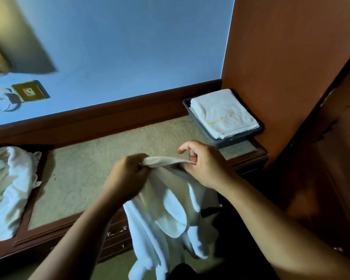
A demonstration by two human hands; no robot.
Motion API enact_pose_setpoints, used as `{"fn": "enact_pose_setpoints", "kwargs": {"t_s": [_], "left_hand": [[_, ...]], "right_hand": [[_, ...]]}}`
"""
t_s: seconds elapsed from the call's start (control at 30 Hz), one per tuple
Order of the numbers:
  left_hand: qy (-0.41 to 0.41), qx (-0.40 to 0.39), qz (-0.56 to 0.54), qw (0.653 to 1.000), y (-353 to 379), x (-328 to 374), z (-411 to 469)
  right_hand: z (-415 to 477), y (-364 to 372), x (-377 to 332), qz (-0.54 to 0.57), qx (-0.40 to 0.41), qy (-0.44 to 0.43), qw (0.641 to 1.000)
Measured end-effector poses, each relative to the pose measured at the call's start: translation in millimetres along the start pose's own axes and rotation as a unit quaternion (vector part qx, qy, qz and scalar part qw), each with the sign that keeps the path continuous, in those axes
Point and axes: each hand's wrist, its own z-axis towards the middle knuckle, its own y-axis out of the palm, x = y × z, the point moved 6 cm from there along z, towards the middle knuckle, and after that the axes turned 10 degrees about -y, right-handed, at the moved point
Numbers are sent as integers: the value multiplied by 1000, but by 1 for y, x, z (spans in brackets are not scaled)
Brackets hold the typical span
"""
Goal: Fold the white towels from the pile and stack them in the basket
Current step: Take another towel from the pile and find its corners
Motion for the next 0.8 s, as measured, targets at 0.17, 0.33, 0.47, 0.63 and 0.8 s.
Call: {"fn": "enact_pose_setpoints", "kwargs": {"t_s": [0.17,0.33,0.47,0.63,0.8], "left_hand": [[-28,89,-105,990,-46,5,-1],[-39,101,-133,985,-63,12,4],[-21,69,-92,993,-49,24,0],[-8,67,-106,992,-53,32,-1],[-5,121,-134,984,-96,28,3]], "right_hand": [[-54,56,55,-94,-252,39,962],[-86,82,69,74,-90,118,986],[-75,91,44,97,-64,108,987],[-71,96,70,18,-66,130,989],[-104,116,110,20,-137,210,968]]}}
